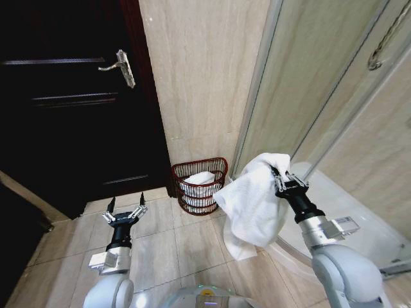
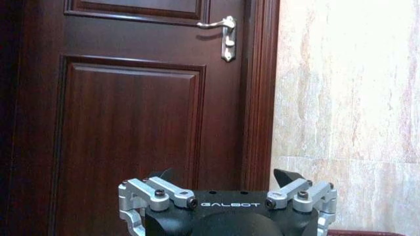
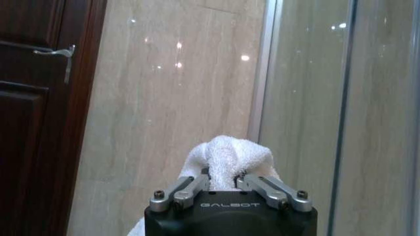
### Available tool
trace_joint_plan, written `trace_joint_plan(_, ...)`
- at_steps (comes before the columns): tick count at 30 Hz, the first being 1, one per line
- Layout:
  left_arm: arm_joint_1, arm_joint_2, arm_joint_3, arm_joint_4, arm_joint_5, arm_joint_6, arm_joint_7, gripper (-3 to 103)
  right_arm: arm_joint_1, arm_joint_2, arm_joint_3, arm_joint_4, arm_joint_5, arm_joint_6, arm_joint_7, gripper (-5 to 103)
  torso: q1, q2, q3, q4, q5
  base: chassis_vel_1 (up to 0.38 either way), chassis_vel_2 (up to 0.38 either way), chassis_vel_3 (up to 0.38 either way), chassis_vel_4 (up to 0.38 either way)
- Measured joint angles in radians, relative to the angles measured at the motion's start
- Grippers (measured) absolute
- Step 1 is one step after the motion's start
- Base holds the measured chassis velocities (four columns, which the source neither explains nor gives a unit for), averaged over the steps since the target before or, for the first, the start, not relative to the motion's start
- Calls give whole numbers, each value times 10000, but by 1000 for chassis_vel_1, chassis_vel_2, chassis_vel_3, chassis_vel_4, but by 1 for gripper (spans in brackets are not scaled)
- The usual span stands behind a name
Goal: Discard the used towel into the hamper.
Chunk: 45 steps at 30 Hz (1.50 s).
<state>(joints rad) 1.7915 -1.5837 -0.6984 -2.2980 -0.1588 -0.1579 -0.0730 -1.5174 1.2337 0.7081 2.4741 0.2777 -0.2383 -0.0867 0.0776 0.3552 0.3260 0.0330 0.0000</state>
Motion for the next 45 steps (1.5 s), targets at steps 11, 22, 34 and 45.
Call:
trace_joint_plan(11,255,-244,31,-135,70,-82,-6,100,103,-33,-168,-171,8,94,-73,13,93,283,189,0,1,0,0,0,0)
trace_joint_plan(22,252,-244,111,37,331,-549,-273,100,147,-51,-153,-261,125,164,-84,13,116,370,255,2,-2,50,56,53,56)
trace_joint_plan(34,224,-248,682,669,893,-830,-651,100,3134,-540,-937,-1317,1461,262,404,13,112,353,249,1,1,0,0,0,0)
trace_joint_plan(45,400,-252,649,1538,1106,-1669,-1017,100,6676,-1353,-1043,-1363,3123,-794,1145,13,102,325,229,0,0,0,0,0,0)
